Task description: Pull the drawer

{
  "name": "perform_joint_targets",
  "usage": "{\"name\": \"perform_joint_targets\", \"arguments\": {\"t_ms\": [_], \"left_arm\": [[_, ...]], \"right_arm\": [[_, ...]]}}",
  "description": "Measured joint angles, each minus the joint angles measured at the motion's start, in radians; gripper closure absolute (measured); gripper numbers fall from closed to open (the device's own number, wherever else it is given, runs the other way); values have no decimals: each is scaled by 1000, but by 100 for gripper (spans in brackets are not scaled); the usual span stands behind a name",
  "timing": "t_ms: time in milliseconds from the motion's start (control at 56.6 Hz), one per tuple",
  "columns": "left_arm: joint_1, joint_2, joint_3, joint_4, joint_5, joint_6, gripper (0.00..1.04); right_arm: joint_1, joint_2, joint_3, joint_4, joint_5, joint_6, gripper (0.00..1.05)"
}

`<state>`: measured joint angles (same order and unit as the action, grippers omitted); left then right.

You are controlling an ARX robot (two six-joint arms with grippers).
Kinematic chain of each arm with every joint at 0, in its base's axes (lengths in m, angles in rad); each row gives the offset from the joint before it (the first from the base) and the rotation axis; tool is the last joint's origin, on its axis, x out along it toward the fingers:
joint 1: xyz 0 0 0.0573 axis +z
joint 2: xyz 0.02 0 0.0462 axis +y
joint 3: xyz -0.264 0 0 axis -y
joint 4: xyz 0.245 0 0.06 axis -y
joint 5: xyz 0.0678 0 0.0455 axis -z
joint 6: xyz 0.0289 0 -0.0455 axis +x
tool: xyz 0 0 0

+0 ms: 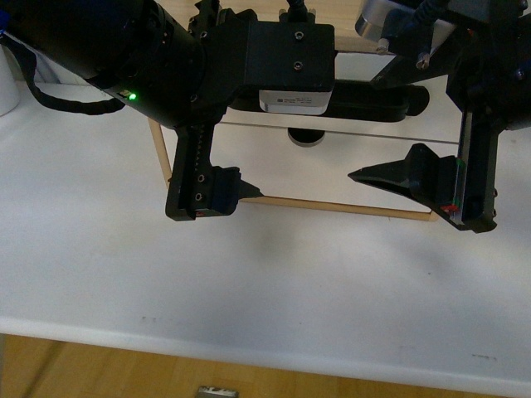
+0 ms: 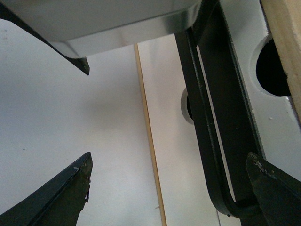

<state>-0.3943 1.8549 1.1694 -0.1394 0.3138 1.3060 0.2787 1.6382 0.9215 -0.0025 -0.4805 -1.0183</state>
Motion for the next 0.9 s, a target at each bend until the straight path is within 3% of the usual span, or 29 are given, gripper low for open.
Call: {"name": "perform_joint_targets", "arguments": {"t_ms": [901], "left_arm": [[18,0,2,-7,23,-8,6]], "right_arm": [[-10,69,12,5,35,-91,9]]}}
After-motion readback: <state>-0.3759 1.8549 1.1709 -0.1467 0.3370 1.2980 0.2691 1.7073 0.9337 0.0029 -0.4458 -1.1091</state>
